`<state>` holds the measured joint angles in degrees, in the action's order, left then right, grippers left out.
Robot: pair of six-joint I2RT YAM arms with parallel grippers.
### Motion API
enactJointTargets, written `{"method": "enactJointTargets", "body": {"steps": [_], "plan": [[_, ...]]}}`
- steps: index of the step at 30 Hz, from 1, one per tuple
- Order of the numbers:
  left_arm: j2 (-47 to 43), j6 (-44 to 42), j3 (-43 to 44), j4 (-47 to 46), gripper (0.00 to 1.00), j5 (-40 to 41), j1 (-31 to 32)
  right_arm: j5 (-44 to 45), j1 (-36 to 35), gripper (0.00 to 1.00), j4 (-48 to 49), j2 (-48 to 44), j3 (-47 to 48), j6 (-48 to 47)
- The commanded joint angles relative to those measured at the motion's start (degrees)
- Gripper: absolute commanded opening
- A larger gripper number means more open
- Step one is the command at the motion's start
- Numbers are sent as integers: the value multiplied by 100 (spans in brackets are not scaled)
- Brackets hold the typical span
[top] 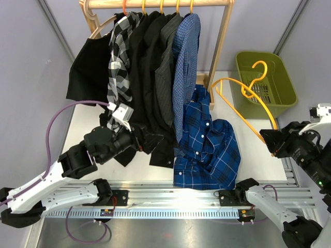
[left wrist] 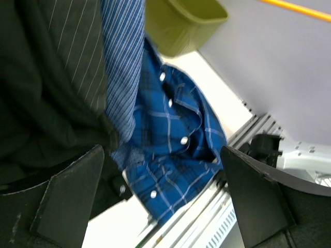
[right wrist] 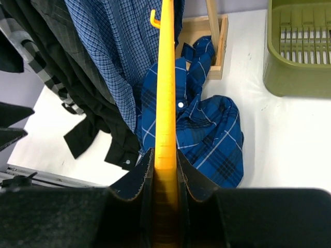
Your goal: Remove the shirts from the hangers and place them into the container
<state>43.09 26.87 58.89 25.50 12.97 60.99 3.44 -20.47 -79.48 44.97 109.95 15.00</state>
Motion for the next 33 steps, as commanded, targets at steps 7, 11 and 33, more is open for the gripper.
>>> {"method": "enactJointTargets", "body": {"steps": [7,11,33], "plan": [[-723,512,-615,324,99,144,44,-116,69,0,1285,969,-168,-164],[-942,600,-756,377,99,144,44,-2,61,0,1716,1618,140,-331],[-1224,811,-1240,421,99,135,80,1343,-520,0,2492,4519,2898,-1404]]}}
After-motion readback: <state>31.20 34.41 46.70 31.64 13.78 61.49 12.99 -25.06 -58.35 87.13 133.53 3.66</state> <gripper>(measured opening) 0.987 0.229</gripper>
